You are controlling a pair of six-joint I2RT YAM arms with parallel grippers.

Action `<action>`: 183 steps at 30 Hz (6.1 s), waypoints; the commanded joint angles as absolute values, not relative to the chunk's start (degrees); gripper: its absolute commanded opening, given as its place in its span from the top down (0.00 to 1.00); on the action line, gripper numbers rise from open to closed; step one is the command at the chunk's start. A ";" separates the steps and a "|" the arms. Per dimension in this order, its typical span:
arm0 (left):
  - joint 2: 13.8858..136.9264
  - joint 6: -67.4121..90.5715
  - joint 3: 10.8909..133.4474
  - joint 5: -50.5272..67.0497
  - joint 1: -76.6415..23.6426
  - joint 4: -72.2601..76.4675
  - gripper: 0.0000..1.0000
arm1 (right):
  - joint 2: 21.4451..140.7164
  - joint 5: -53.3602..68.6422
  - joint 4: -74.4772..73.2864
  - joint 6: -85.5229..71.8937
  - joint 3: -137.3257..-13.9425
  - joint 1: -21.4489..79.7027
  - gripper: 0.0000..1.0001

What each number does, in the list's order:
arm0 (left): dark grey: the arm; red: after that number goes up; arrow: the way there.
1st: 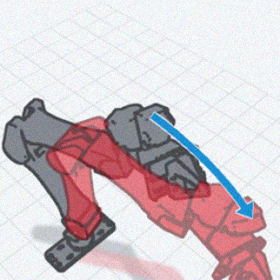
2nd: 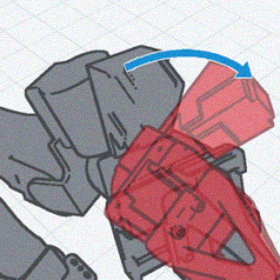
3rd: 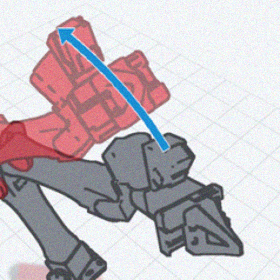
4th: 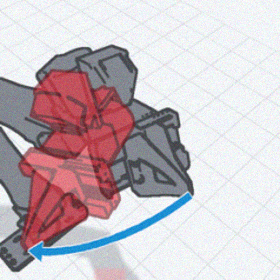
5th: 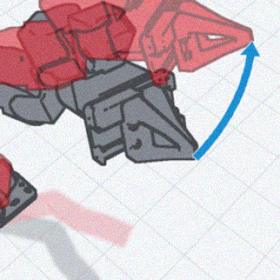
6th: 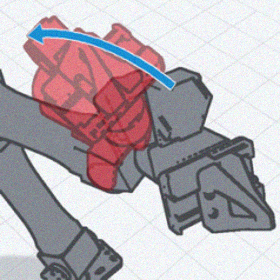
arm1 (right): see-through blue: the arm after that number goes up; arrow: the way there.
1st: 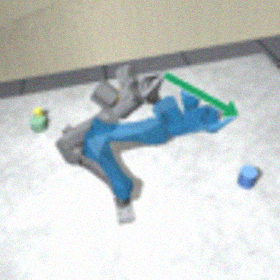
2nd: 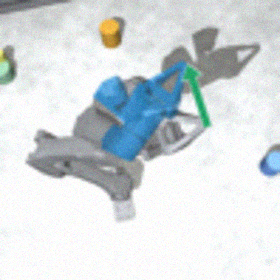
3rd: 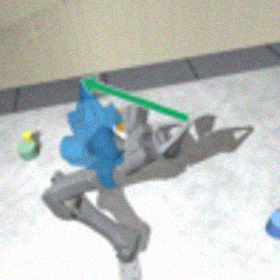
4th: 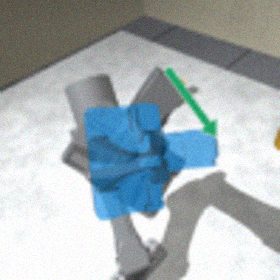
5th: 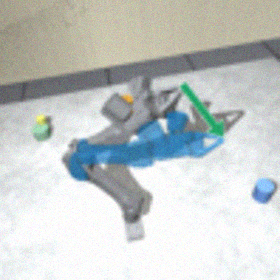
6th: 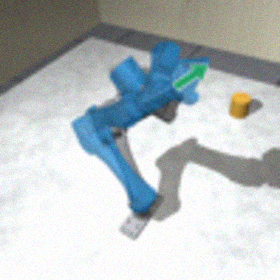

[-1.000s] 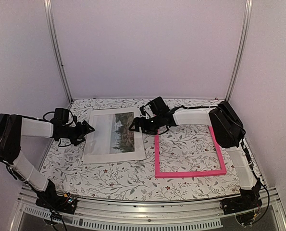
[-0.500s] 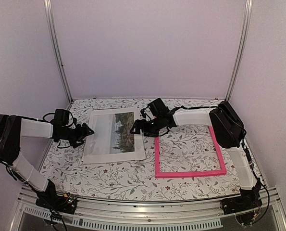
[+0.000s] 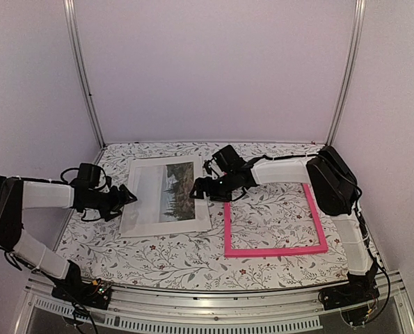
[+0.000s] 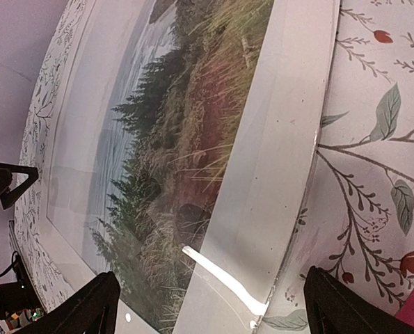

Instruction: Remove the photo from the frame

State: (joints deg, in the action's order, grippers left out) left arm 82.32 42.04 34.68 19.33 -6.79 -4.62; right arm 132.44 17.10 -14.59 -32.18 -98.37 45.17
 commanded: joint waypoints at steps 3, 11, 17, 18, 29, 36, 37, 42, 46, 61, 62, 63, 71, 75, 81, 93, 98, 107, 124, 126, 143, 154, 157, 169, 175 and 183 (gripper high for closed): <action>75.00 43.24 30.65 15.67 -9.12 -11.23 0.10 | 129.40 15.30 -16.94 -32.50 -95.84 45.35 0.04; 63.13 46.11 23.05 16.75 -10.72 -17.72 0.10 | 127.90 15.61 -16.95 -32.02 -93.96 45.37 0.04; 59.55 50.74 18.72 18.49 -14.13 -17.56 0.10 | 127.87 16.06 -16.96 -31.81 -93.87 45.38 0.05; 59.43 51.34 18.26 18.61 -14.75 -17.15 0.10 | 127.83 16.14 -16.92 -31.82 -93.87 45.38 0.05; 59.94 54.54 17.31 18.12 -17.75 -15.01 0.18 | 127.78 16.40 -16.89 -31.55 -93.21 45.38 0.04; 58.47 54.93 17.88 17.77 -17.95 -15.51 0.32 | 127.71 16.54 -16.36 -31.56 -92.68 45.38 0.05; 58.34 54.93 18.03 17.68 -18.01 -15.61 0.34 | 127.71 16.60 -16.32 -31.55 -92.68 45.36 0.05; 58.17 54.69 18.79 17.81 -17.94 -15.61 0.48 | 127.58 16.55 -16.26 -31.72 -92.32 45.39 0.05; 58.44 54.58 18.57 18.31 -17.98 -15.23 0.56 | 126.81 16.59 -16.29 -31.94 -90.98 45.43 0.05; 55.34 52.14 20.17 14.97 -20.21 -25.28 0.47 | 121.09 19.71 -15.73 -33.12 -82.09 46.62 0.05; 54.42 52.46 20.08 15.22 -20.34 -25.33 0.46 | 121.19 19.77 -15.66 -33.13 -82.16 46.87 0.06; 53.78 52.81 20.16 15.47 -20.38 -25.56 0.46 | 121.24 19.85 -15.66 -33.18 -82.24 46.93 0.06; 54.73 50.15 25.85 12.54 -20.66 -27.85 0.43 | 122.89 19.51 -15.73 -33.31 -84.16 46.98 0.06; 57.91 47.48 28.45 8.19 -20.50 -28.74 0.41 | 123.30 18.85 -15.96 -33.22 -84.37 46.93 0.06; 62.90 45.79 28.66 8.22 -20.42 -24.91 0.38 | 123.14 18.04 -16.08 -33.09 -84.29 46.92 0.06; 67.94 44.71 27.59 8.99 -20.30 -21.34 0.37 | 123.05 17.87 -16.27 -32.81 -84.26 46.94 0.06; 68.71 45.44 27.09 11.01 -20.43 -20.03 0.37 | 123.22 18.01 -16.31 -32.79 -84.46 46.96 0.06; 68.97 47.03 26.32 13.81 -21.90 -18.29 0.38 | 123.53 18.36 -16.54 -32.68 -84.64 46.93 0.06; 67.68 45.95 28.30 7.67 -22.28 -25.24 0.33 | 123.22 17.50 -17.42 -32.26 -84.64 46.93 0.06; 68.37 45.95 28.26 8.26 -22.28 -24.68 0.32 | 123.16 17.43 -17.44 -32.26 -84.50 46.96 0.06; 74.10 46.50 31.79 12.55 -28.32 -19.80 0.36 | 123.05 16.10 -17.78 -32.12 -84.10 46.93 0.06; 74.17 46.66 34.01 12.83 -29.79 -21.18 0.42 | 123.05 16.73 -18.42 -31.55 -84.47 46.93 0.06; 73.47 46.30 34.11 11.88 -29.79 -22.29 0.43 | 122.76 17.56 -18.28 -32.04 -84.05 46.81 0.06; 67.29 43.28 34.09 7.96 -29.75 -31.05 0.38 | 120.06 21.00 -14.59 -33.78 -79.11 43.40 0.07; 67.21 41.60 38.59 8.08 -28.32 -29.55 0.39 | 121.23 20.78 -14.66 -32.99 -80.07 42.28 0.07; 74.43 37.88 37.79 18.05 -18.00 -17.04 0.51 | 123.78 23.03 -14.61 -32.70 -81.95 42.28 0.07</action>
